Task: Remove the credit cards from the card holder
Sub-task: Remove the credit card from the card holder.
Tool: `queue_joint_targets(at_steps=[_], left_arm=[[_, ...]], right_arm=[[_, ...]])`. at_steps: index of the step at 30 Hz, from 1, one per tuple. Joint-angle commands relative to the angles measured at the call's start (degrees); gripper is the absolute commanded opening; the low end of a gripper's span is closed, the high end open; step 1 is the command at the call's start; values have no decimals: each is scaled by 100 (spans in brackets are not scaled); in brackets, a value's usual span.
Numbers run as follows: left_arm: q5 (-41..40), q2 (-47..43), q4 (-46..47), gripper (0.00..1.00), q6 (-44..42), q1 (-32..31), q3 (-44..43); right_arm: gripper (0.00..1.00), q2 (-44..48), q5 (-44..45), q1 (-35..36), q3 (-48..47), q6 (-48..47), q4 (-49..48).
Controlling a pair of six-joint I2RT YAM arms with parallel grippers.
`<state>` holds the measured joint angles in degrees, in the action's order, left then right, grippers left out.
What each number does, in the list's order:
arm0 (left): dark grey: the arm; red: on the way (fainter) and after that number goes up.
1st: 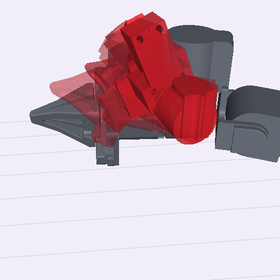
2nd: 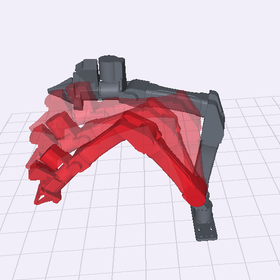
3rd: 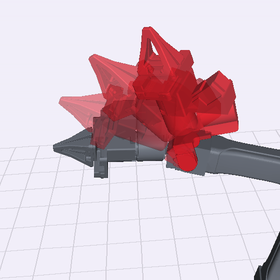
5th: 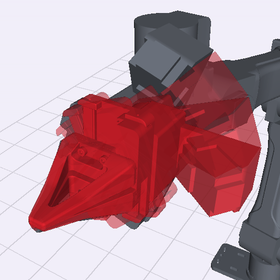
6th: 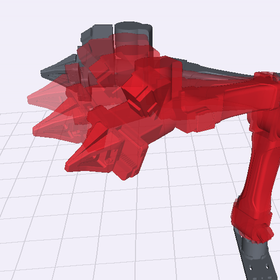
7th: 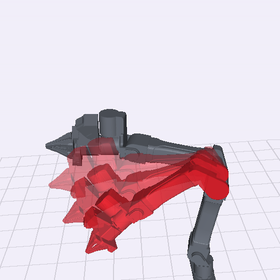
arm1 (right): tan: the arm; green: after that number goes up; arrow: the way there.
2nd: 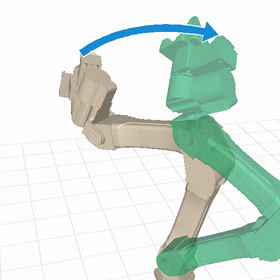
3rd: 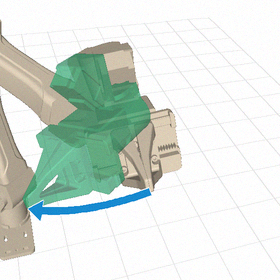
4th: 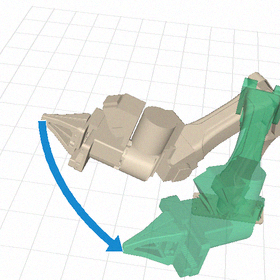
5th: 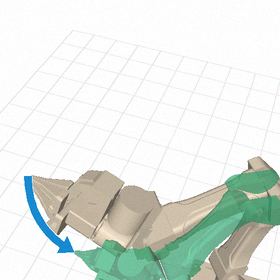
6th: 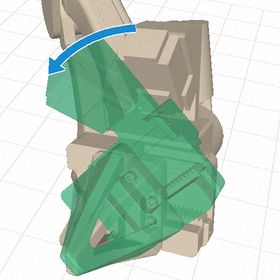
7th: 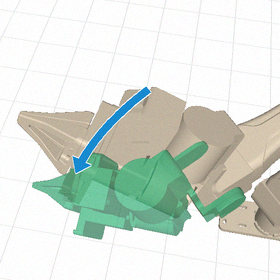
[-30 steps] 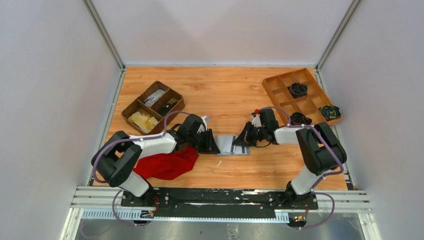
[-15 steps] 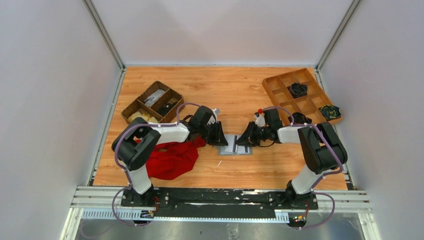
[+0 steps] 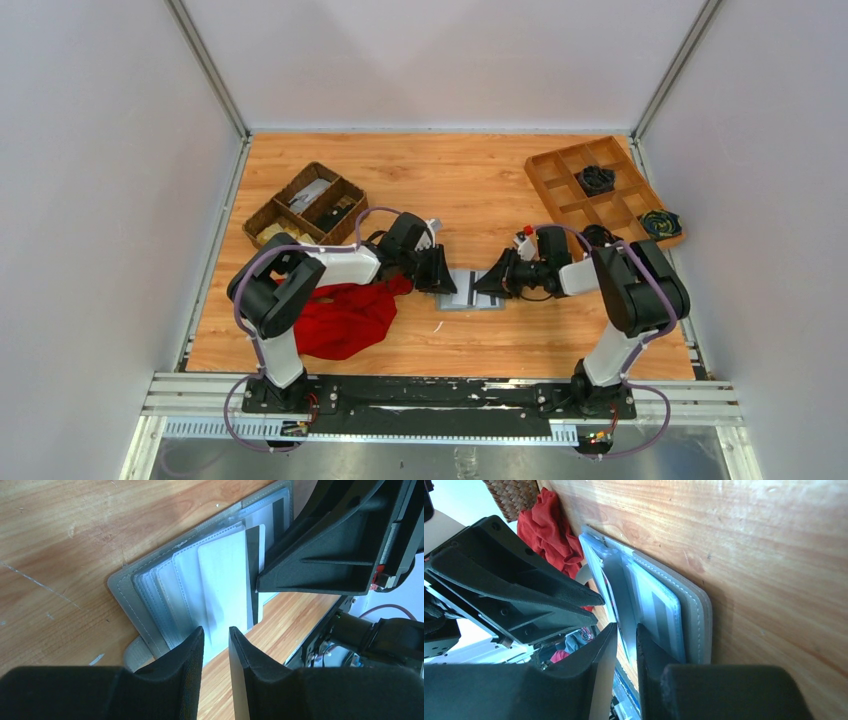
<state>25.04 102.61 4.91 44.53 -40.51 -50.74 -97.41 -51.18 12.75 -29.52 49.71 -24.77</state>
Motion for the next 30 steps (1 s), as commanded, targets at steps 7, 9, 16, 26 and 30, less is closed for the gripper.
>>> queue_joint_targets(at_steps=[7, 9, 16, 26, 30], left_arm=[[-78, 263, -95, 31, -172, 26, 29], [-91, 275, -96, 31, -173, 26, 37], [-63, 243, -95, 31, -214, 140, 131], [174, -98, -105, 31, -340, 347, 225], [404, -524, -104, 32, -353, 350, 190]], right_arm=[[5, -157, -201, -76, 235, 412, -810], [0, -120, -187, -84, 255, 410, -787], [0, 132, -253, -528, 343, -60, -192], [0, 555, -321, -1211, 305, -1107, 1075], [0, 1493, -126, -1231, 307, -1387, 1717]])
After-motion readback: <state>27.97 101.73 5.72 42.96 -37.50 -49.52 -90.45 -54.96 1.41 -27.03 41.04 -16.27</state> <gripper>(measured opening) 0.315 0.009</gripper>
